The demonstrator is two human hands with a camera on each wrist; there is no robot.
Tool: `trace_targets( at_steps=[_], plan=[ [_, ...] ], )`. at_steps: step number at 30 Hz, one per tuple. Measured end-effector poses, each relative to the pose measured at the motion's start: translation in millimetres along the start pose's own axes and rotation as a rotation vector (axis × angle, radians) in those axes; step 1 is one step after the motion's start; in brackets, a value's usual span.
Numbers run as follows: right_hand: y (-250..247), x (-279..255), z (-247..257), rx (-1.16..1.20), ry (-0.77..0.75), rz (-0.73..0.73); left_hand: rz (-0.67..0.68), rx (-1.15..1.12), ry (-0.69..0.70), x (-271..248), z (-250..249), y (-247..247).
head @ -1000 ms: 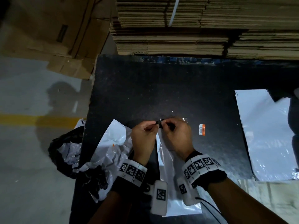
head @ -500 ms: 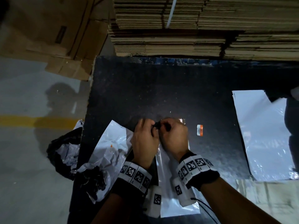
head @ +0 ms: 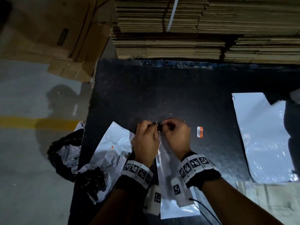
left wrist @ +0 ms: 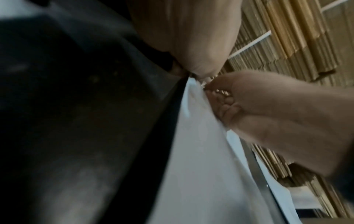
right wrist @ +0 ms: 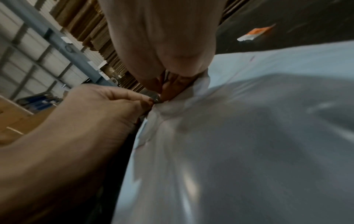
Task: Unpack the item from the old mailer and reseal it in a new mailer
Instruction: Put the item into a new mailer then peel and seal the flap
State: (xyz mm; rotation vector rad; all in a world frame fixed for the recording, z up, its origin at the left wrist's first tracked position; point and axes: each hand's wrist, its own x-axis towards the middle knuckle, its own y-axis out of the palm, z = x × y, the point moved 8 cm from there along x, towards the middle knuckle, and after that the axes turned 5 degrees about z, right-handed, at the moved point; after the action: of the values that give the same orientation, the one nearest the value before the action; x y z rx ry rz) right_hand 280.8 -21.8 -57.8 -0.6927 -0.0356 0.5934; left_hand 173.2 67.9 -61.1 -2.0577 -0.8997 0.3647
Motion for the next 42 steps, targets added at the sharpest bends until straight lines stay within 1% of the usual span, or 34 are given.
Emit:
trace_targets(
  at_steps=[3,5,7,10,14,15,19,23,26,28,30,33,35,37,40,42],
  plan=[
    [0,-3,10,-0.085,-0.069,-0.012,-0.021,-0.001,0.014,-2,0,-1],
    [4,-3,17,-0.165,-0.134,0.027,-0.015,-0.004,0.03,-3,0,0],
    [8,0,18,-0.244,-0.162,0.084,-0.005,0.005,0.027,-3,0,1],
    [7,5,12,-0.281,-0.137,0.12,0.019,0.05,0.028,-2,-2,1],
    [-9,5,5,-0.166,-0.019,0.04,0.072,0.13,0.012,0,-8,1],
    [-11,5,4,-0.169,-0.013,0.039,0.095,0.15,0.006,1,-9,2],
    [-2,4,4,-0.262,-0.101,0.115,0.162,0.228,-0.009,0,-10,9],
    [1,6,9,-0.316,-0.151,0.146,0.168,0.255,-0.007,1,-14,8],
    [-3,8,10,-0.258,-0.16,0.126,0.168,0.289,0.001,1,-16,8],
    [-14,8,5,-0.134,-0.109,0.058,0.173,0.308,0.004,1,-17,9],
    [-19,6,0,-0.033,-0.07,0.036,0.19,0.335,0.002,1,-17,11],
    [-17,7,-4,-0.026,-0.079,0.057,0.219,0.348,-0.025,2,-15,12],
    [-20,8,-5,-0.003,-0.07,0.025,0.222,0.309,-0.041,1,-13,12],
    [-23,7,-3,-0.01,-0.094,-0.008,0.218,0.276,-0.053,1,-12,12],
    [-20,6,1,-0.053,-0.165,-0.001,0.225,0.268,-0.021,0,-14,14],
    [-19,7,-4,-0.035,-0.147,-0.003,0.243,0.29,0.012,0,-16,16]
  ],
)
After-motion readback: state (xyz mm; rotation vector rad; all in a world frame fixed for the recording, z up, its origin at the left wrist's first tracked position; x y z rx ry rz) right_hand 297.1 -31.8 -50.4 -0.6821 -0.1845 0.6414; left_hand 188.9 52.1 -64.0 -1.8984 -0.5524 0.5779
